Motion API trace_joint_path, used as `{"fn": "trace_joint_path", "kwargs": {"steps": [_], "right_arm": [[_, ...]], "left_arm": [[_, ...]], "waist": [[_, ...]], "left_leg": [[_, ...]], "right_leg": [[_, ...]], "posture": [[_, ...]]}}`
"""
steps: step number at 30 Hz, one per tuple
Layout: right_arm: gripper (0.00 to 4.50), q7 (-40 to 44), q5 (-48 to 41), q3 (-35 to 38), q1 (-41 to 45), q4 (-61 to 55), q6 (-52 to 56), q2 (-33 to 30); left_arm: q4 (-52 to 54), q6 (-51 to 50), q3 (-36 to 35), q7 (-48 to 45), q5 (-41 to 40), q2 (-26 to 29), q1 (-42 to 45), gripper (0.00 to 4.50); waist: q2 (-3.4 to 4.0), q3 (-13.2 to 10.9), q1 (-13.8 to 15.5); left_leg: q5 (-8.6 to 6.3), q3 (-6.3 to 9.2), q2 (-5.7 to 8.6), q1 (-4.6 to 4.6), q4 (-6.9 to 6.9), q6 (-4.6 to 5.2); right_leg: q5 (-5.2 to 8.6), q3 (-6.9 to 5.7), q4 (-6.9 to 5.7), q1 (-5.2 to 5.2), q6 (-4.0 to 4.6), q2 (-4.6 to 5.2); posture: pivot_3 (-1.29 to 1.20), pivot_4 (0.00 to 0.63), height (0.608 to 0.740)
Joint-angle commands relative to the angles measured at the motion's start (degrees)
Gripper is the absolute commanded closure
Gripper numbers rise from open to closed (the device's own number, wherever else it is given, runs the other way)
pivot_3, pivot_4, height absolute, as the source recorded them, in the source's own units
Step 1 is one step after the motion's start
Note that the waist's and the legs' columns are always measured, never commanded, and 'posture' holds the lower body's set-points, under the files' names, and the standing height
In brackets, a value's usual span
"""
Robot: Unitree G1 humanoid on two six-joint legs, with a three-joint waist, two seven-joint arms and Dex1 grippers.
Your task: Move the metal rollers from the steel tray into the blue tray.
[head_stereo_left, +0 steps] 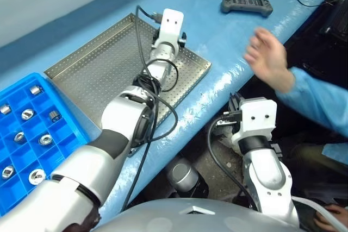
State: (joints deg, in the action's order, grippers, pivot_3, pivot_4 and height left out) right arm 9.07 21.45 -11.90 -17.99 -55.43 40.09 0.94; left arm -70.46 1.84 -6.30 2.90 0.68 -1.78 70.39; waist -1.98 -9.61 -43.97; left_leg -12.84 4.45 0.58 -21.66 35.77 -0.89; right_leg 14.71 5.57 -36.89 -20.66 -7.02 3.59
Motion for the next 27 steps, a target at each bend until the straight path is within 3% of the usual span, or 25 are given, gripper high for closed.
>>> {"fn": "trace_joint_path", "kwargs": {"steps": [1, 7, 11, 15, 21, 27], "right_arm": [[4.13, 0.8, -1.9, 0.5, 2.6, 0.6, 0.3, -0.7], [4.13, 1.8, -4.3, 0.5, 6.9, 3.6, 0.4, -2.7], [4.13, 2.1, -5.7, 0.7, 8.6, 4.9, 0.3, -3.6], [4.13, 1.9, -6.5, 0.7, 9.6, 5.6, 0.1, -4.4], [4.13, 1.1, -7.0, 0.8, 9.7, 5.5, 0.0, -5.1], [4.13, 0.2, -6.8, 0.5, 9.4, 4.8, 0.0, -5.5]], "left_arm": [[9.1, 0.2, -0.7, -3.6, -1.8, 2.8, -2.5, 0.42], [31.3, -11.9, -0.4, -8.0, -4.8, 7.0, -15.2, 0.42], [36.3, -15.2, 2.1, -8.2, -3.5, 6.1, -17.9, 0.42], [38.7, -16.5, 3.9, -8.8, -3.6, 3.4, -18.1, 0.42], [40.7, -16.8, 7.1, -14.1, -4.5, 0.5, -17.9, 0.42], [41.0, -16.9, 9.8, -18.6, -4.2, 0.6, -18.6, 0.42]], "waist": [[0.01, 0.0, 2.0], [0.09, 0.1, 8.9], [0.17, 0.1, 14.8], [0.43, 0.2, 18.6], [0.77, 0.4, 19.4], [1.00, 0.5, 17.5]], "left_leg": [[0.00, 0.00, -0.03, -0.01, -0.01, 0.00], [-0.01, 0.06, -0.02, -0.24, -0.14, 0.03], [0.01, 0.31, 0.08, -1.31, 0.14, 0.05], [0.03, 0.54, 0.28, -1.92, 0.32, 0.06], [0.07, 0.53, 0.75, -1.90, 0.35, 0.12], [0.19, 0.49, 0.79, -1.75, 0.36, 0.14]], "right_leg": [[0.00, 0.01, -0.02, -0.02, 0.00, -0.01], [-0.04, 0.15, -0.19, -0.34, 0.07, -0.04], [-0.22, 0.11, -0.64, -1.38, 0.40, -0.03], [-0.22, 0.07, -0.87, -2.06, 0.42, 0.12], [-0.22, 0.08, -0.91, -2.04, 0.42, 0.23], [-0.21, 0.06, -1.02, -1.91, 0.41, 0.18]], "posture": [[-0.50, 0.150, 0.740], [-0.43, 0.150, 0.740], [-0.41, 0.150, 0.740], [-0.42, 0.150, 0.740], [-0.45, 0.150, 0.740], [-0.46, 0.150, 0.740]]}}
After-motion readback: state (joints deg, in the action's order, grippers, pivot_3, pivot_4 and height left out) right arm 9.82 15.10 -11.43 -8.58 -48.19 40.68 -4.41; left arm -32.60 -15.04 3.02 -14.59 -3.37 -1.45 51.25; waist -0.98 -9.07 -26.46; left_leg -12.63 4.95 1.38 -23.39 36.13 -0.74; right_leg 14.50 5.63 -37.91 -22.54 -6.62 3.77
